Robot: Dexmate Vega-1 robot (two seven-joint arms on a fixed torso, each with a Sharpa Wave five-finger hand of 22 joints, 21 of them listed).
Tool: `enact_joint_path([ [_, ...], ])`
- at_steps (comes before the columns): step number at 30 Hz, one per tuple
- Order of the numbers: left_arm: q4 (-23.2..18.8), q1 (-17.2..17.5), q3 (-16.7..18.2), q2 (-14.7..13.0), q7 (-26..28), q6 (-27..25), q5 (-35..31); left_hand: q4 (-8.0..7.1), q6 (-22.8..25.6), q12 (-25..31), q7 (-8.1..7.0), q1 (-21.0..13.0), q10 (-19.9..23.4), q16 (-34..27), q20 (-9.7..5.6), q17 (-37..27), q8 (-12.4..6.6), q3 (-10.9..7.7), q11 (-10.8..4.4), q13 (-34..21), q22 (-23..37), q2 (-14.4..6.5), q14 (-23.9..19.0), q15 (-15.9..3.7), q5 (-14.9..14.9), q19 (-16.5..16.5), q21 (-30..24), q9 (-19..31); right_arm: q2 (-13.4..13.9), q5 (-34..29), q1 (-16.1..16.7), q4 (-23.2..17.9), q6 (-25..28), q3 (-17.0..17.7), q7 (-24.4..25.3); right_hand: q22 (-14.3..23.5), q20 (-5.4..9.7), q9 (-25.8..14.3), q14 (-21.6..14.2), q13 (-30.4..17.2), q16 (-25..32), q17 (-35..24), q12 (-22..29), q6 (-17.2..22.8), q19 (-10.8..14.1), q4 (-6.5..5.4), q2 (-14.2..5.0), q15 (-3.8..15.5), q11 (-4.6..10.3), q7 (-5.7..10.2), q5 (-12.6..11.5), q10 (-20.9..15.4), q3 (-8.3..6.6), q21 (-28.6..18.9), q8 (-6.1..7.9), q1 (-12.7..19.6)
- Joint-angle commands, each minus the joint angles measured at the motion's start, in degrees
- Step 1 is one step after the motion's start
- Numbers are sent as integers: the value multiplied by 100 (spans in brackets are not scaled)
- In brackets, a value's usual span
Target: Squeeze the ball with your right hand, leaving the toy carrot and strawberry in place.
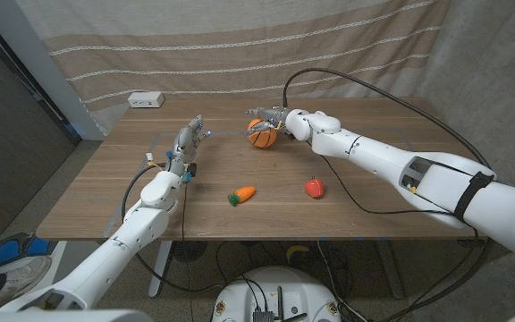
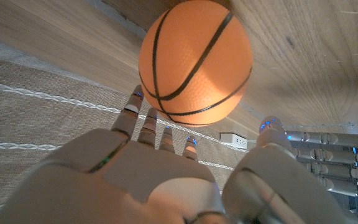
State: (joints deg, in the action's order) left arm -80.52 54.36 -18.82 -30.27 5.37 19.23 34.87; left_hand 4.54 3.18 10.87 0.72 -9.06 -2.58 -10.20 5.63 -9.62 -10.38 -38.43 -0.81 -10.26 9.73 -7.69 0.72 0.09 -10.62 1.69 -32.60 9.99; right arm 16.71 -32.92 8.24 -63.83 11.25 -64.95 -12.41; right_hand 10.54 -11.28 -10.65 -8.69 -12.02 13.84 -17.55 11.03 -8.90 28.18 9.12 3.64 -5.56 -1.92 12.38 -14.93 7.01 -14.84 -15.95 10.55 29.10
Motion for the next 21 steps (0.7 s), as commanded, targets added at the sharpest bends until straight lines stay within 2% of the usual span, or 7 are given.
enact_joint_path([
  [1, 118, -98, -29, 26, -70, 15, 10, 35, 34, 33, -4, 54, -23, -15, 9, -6, -20, -14, 43, -17, 34, -126, -6, 15, 2, 33, 12, 19, -295, -240, -302, 319, 793, -442, -630, 11, 276, -17, -461, 3, 164, -15, 49, -395, 750, 1, 66, 219, 55, 21, -142, 140, 72, -198, -31, 337],
  [3, 139, -112, -35, 25, -89, 19, 9, 36, 34, 33, -3, 55, -24, -15, 7, -6, -20, -14, 45, -17, 34, -126, -6, 16, 2, 34, 16, 20, -313, -220, -313, 389, 755, -465, -566, 16, 476, -20, -695, 9, 258, -50, 65, -492, 984, -23, 78, 379, 105, 22, -177, 145, 115, -260, -17, 416],
  [8, 184, -149, -44, 40, -109, 13, 17, 40, 33, 33, -4, 56, -25, -14, 9, -5, -19, -14, 43, -17, 34, -127, -3, 13, 2, 32, 24, 20, -337, -156, -324, 510, 651, -483, -388, 67, 1290, -38, -1731, 32, 777, -346, 235, -688, 1809, -18, -123, 1052, 362, 28, -323, -318, 149, -540, 65, 1112],
  [13, 185, -164, -35, 54, -91, -4, 39, 43, 36, 32, 5, 60, -27, -14, 12, -6, -20, -12, 41, -17, 34, -127, -2, 13, 2, 34, 35, 20, -319, -86, -299, 587, 432, -466, -119, 153, 1952, -56, -2820, 39, 1470, -841, 395, -510, 2365, 43, -626, 1723, 721, 31, -350, -959, 11, -883, 148, 2027],
  [16, 195, -171, -45, 45, -101, 7, 16, 43, 31, 32, -1, 64, -28, -14, 7, -6, -18, -12, 38, -17, 34, -126, -3, 10, 2, 33, 40, 20, -363, -1, -328, 713, 334, -451, -117, 260, 2281, -74, -3546, 35, 1775, -1129, 467, -225, 2569, 169, -992, 1869, 876, 32, -184, -1331, -324, -1201, 229, 3111],
  [18, 199, -174, -52, 39, -110, 15, 2, 46, 34, 32, -3, 64, -28, -13, 8, -5, -18, -13, 39, -17, 35, -125, -3, 12, 2, 37, 43, 20, -386, 51, -330, 800, 243, -435, -39, 700, 2293, -63, -4263, -34, 1823, -1651, 432, 184, 2356, 117, -944, 1912, 971, 28, 479, -1547, -506, -2062, 180, 4796],
  [21, 187, -171, -51, 46, -92, 7, 6, 45, 35, 32, -1, 67, -28, -13, 11, -6, -19, -13, 43, -17, 35, -127, 0, 12, 2, 42, 47, 20, -428, 193, -377, 971, 76, -404, -95, 1122, 2325, -71, -4680, -77, 1720, -1927, 512, 572, 2221, 55, -996, 1899, 1067, 27, 473, -1869, -489, -2922, 198, 5363],
])
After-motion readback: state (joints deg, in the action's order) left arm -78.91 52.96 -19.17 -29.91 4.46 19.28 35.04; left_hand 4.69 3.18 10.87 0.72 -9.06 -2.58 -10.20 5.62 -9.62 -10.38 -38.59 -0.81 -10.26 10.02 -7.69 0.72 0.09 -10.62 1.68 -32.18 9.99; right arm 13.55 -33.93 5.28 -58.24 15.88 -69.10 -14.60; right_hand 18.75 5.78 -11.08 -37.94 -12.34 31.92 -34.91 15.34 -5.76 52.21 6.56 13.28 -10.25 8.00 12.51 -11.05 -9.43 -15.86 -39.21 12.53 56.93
